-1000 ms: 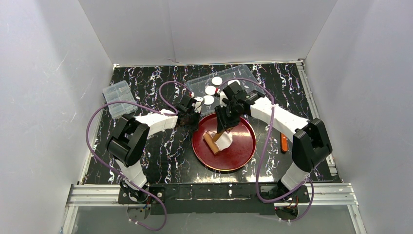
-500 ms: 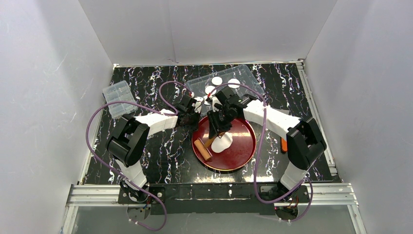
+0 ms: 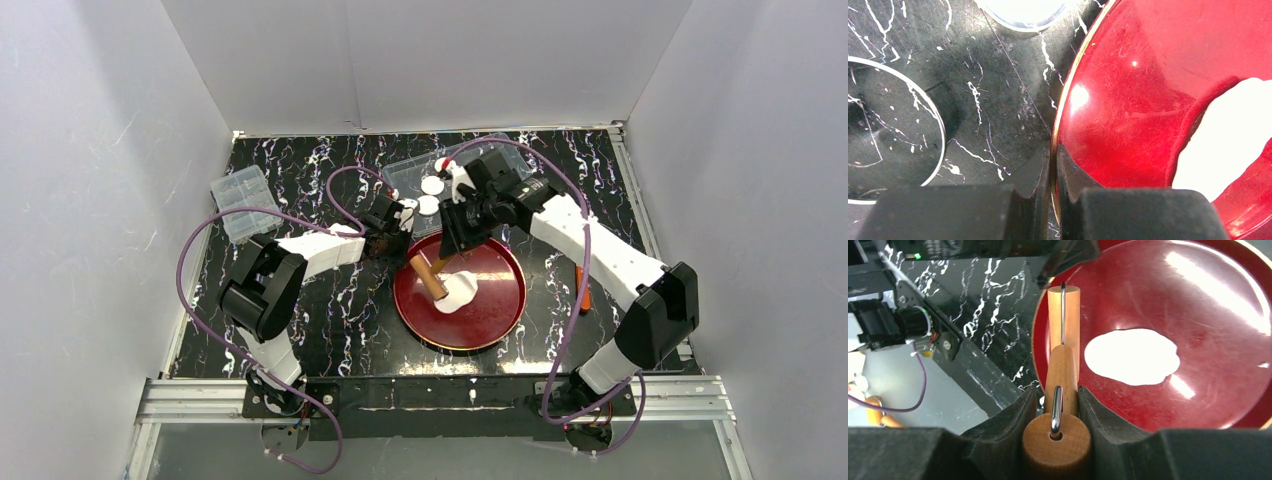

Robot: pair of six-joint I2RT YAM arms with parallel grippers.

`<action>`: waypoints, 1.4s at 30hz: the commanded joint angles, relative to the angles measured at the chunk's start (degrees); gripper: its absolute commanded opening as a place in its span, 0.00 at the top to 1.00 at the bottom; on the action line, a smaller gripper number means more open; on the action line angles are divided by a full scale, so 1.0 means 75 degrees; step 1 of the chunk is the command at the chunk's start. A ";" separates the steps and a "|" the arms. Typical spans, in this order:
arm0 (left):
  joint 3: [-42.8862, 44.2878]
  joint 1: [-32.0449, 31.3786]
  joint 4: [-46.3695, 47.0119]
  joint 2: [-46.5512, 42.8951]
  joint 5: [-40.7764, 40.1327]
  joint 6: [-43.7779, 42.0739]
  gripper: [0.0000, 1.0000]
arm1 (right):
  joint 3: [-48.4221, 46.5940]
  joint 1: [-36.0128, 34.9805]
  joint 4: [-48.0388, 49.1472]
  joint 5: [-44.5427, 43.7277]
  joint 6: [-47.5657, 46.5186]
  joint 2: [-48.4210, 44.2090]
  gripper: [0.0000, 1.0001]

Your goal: Roll out the dumpling wrappers from the dough

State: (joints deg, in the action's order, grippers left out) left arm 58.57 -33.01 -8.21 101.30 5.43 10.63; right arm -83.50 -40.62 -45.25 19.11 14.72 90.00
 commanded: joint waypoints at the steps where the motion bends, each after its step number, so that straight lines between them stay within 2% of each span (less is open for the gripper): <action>1: -0.0171 -0.0016 -0.0748 0.0252 -0.0560 -0.0340 1.00 | -0.0011 0.0258 -0.0483 -0.0458 -0.0203 -0.0090 0.99; 4: -0.0175 -0.0016 -0.0749 0.0245 -0.0566 -0.0340 1.00 | 0.0086 0.0272 -0.0842 -0.0645 -0.0311 0.0165 0.99; 9: -0.0186 -0.0015 -0.0728 0.0250 -0.0567 -0.0340 1.00 | 0.0521 0.0320 -0.0729 -0.0933 -0.0328 0.0373 0.99; 18: -0.0180 -0.0009 -0.0728 0.0258 -0.0594 -0.0340 1.00 | 0.1558 0.0188 -0.0015 -0.0787 -0.0048 0.0755 0.99; 26: -0.0173 -0.0016 -0.0729 0.0267 -0.0592 -0.0340 1.00 | 0.1921 -0.0048 0.0399 -0.0759 0.0210 0.0806 0.99; 33: -0.0187 -0.0016 -0.0722 0.0272 -0.0600 -0.0345 1.00 | 0.1652 -0.0127 0.0357 -0.0495 0.0217 0.0731 0.99; 39: -0.0177 -0.0016 -0.0735 0.0267 -0.0616 -0.0351 1.00 | 0.0488 -0.0139 0.0129 0.0369 0.0150 0.0086 0.99; 42: -0.0184 -0.0010 -0.0734 0.0263 -0.0616 -0.0353 1.00 | -0.0005 -0.0112 -0.0077 0.0311 0.0014 -0.0181 0.99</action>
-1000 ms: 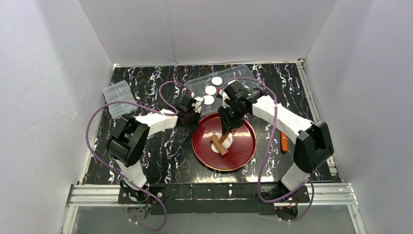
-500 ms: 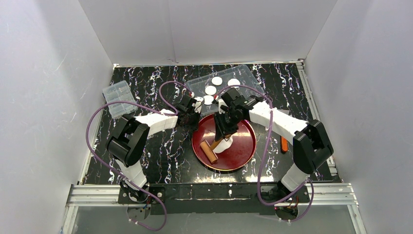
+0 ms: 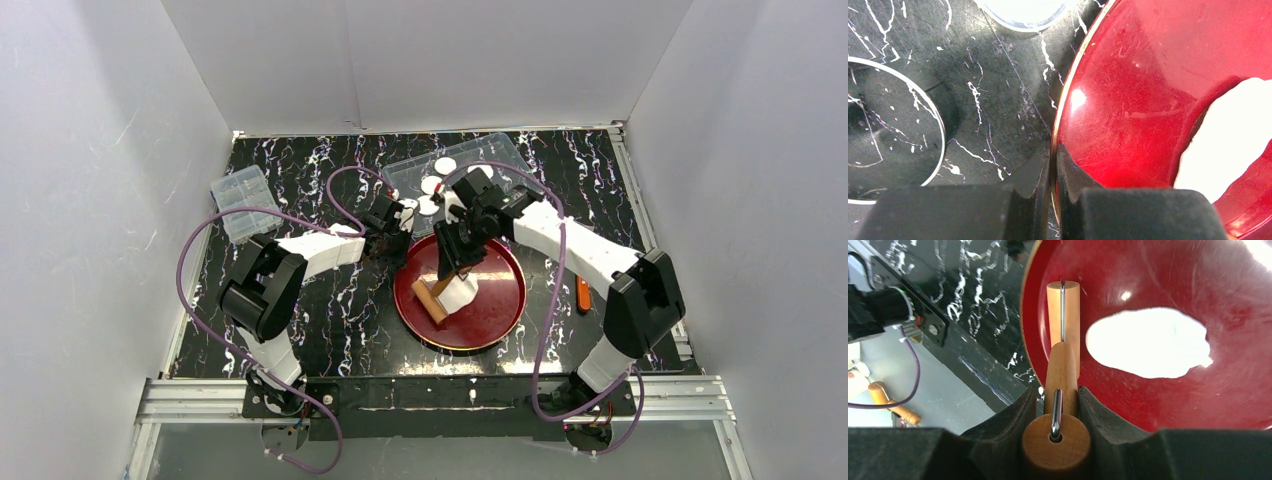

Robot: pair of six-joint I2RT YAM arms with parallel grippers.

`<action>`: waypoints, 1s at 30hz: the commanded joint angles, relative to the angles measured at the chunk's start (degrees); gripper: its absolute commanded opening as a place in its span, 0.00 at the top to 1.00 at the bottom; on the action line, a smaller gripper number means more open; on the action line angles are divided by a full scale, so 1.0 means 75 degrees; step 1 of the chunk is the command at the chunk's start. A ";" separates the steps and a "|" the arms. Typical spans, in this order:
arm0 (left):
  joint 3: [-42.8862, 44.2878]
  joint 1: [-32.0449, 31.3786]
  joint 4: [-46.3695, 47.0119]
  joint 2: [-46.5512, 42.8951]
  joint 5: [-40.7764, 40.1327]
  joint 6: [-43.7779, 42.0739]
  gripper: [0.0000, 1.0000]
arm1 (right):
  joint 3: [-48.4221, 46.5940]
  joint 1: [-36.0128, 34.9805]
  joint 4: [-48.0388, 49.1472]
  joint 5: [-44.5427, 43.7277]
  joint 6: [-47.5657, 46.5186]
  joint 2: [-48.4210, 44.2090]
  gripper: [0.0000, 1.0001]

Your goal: Roll out the dumpling wrappers from the dough

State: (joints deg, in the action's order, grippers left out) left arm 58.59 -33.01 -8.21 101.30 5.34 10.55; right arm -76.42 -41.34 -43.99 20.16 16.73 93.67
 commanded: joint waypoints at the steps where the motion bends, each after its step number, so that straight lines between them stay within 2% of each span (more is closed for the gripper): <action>1: -0.0185 -0.0015 -0.0734 0.0255 -0.0603 -0.0340 1.00 | -0.1057 0.0006 -0.0392 -0.0044 -0.0321 -0.0726 0.99; 11: -0.0194 -0.0016 -0.0722 0.0285 -0.0589 -0.0334 1.00 | -0.0915 0.0312 -0.1011 -0.1079 -0.0600 -0.0279 0.99; 17: -0.0187 -0.0015 -0.0710 0.0284 -0.0594 -0.0339 1.00 | -0.0111 0.0297 -0.0787 -0.1529 -0.0597 0.0072 0.99; 23: -0.0167 -0.0016 -0.0722 0.0305 -0.0595 -0.0340 1.00 | 0.0612 0.0103 -0.0343 -0.1379 -0.0429 0.0261 0.99; 30: -0.0165 -0.0016 -0.0722 0.0316 -0.0606 -0.0340 1.00 | 0.0804 0.0004 0.0047 -0.1122 -0.0207 0.0388 0.99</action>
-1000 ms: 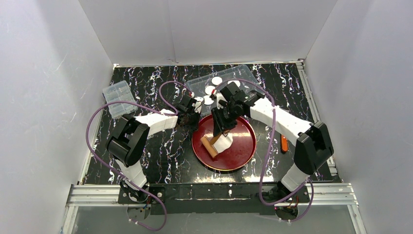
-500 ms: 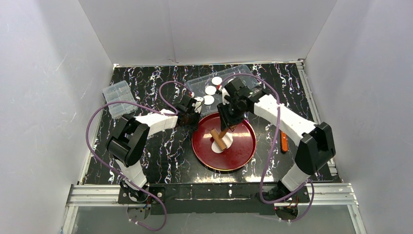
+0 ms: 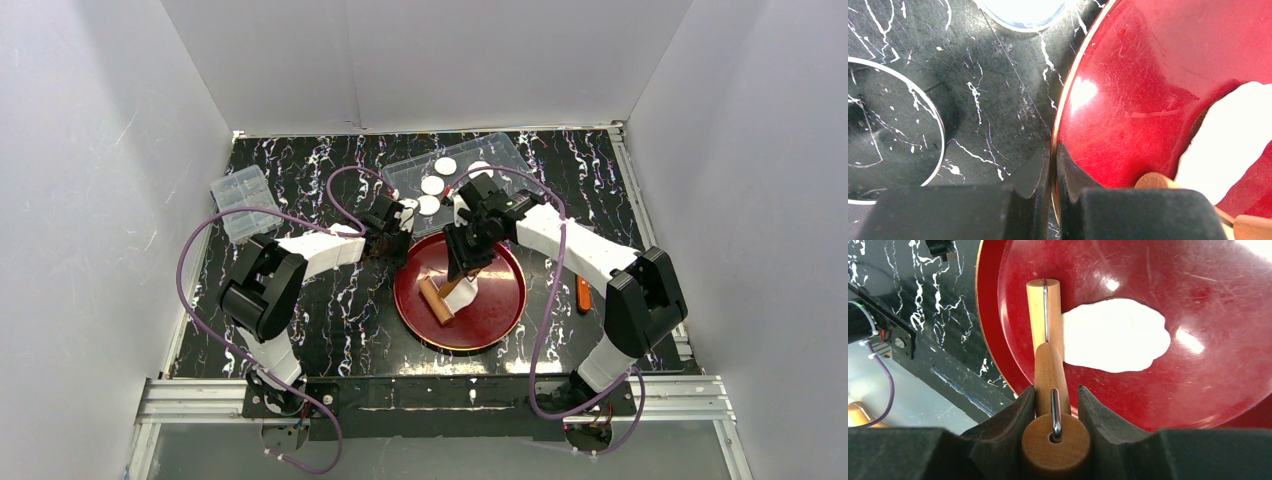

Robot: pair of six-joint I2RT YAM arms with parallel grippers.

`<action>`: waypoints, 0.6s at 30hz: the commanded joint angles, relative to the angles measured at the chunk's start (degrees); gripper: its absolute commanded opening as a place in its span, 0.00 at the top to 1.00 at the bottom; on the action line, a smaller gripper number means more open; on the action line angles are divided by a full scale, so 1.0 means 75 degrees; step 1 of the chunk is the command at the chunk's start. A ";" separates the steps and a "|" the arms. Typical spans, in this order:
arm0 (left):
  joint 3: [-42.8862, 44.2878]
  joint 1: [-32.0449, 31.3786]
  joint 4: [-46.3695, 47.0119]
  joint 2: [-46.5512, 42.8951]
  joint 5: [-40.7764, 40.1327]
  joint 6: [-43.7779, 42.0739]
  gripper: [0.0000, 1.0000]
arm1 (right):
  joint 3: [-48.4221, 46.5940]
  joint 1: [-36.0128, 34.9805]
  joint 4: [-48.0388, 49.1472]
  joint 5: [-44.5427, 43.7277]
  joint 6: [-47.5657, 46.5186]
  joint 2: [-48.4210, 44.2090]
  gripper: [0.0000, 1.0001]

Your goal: Roll out the dumpling wrappers from the dough

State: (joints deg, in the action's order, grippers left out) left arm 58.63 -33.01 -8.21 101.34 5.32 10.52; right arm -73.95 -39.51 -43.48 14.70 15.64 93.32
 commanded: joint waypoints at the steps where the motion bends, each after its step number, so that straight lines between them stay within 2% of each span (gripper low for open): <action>1: -0.0172 -0.0016 -0.0722 0.0307 -0.0597 -0.0335 1.00 | 0.0458 -0.0286 0.0011 -0.0391 -0.0036 0.0483 0.99; 10: -0.0180 -0.0016 -0.0710 0.0290 -0.0593 -0.0349 1.00 | 0.0227 -0.0460 0.0063 -0.0218 0.0045 0.0573 0.99; 18: -0.0170 -0.0016 -0.0716 0.0293 -0.0602 -0.0349 1.00 | -0.1293 -0.0475 -0.0301 0.0997 -0.0088 -0.0196 0.99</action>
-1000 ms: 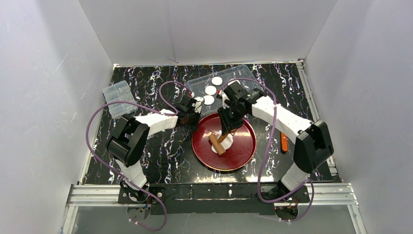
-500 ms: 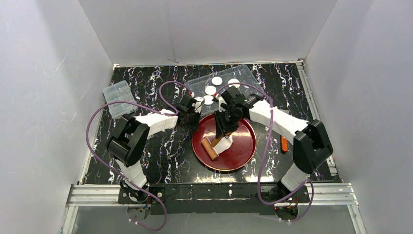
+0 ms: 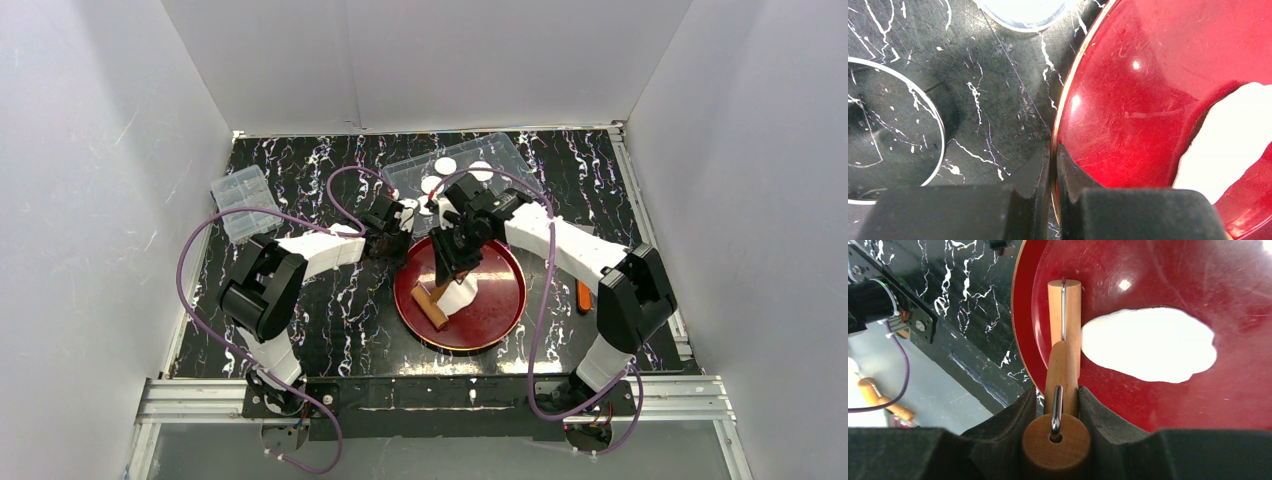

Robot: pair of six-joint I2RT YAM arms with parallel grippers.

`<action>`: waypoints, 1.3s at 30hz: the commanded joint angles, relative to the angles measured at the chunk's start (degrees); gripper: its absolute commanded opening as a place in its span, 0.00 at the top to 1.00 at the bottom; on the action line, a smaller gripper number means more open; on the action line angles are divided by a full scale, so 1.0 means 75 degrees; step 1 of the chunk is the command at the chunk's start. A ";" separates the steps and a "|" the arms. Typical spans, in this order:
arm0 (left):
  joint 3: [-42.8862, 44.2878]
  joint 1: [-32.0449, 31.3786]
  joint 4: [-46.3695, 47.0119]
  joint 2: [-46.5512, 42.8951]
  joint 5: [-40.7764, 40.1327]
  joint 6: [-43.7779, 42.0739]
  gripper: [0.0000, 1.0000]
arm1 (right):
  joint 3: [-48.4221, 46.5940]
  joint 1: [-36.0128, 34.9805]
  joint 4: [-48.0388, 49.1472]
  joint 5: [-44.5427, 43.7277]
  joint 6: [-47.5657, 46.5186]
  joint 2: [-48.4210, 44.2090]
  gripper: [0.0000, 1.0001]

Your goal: Roll out the dumpling wrappers from the dough

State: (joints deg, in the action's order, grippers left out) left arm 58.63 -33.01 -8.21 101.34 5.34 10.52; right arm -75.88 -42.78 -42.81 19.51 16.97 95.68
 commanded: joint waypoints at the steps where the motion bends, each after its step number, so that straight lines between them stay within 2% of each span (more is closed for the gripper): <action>1: -0.0172 -0.0016 -0.0721 0.0293 -0.0602 -0.0349 1.00 | -0.1281 -0.0038 -0.0484 0.0357 -0.0305 -0.0575 0.99; 8: -0.0171 -0.0010 -0.0716 0.0264 -0.0601 -0.0349 1.00 | -0.2077 0.0275 -0.1251 -0.0431 -0.0697 -0.0556 0.99; 14: -0.0184 -0.0015 -0.0699 0.0279 -0.0601 -0.0351 1.00 | -0.2061 0.0314 -0.1781 -0.2310 -0.1219 -0.0224 0.99; 19: -0.0171 -0.0016 -0.0705 0.0306 -0.0605 -0.0349 1.00 | -0.2027 0.0313 -0.1779 -0.2554 -0.1511 0.0152 0.99; 26: -0.0182 -0.0016 -0.0700 0.0323 -0.0597 -0.0360 1.00 | -0.1317 0.0326 -0.1352 -0.2554 -0.1660 0.0309 0.99; 34: -0.0197 -0.0013 -0.0699 0.0294 -0.0599 -0.0358 1.00 | -0.0597 0.0326 -0.1521 -0.4147 -0.1656 0.0376 0.99; 39: -0.0183 -0.0016 -0.0712 0.0298 -0.0596 -0.0349 1.00 | -0.0204 0.0566 -0.1480 -0.4446 -0.1562 0.0239 0.99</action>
State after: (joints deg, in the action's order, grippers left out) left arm 58.65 -33.01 -8.23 101.36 5.32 10.50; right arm -82.24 -40.84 -50.06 -1.26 7.57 95.88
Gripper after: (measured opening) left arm 0.034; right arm 0.407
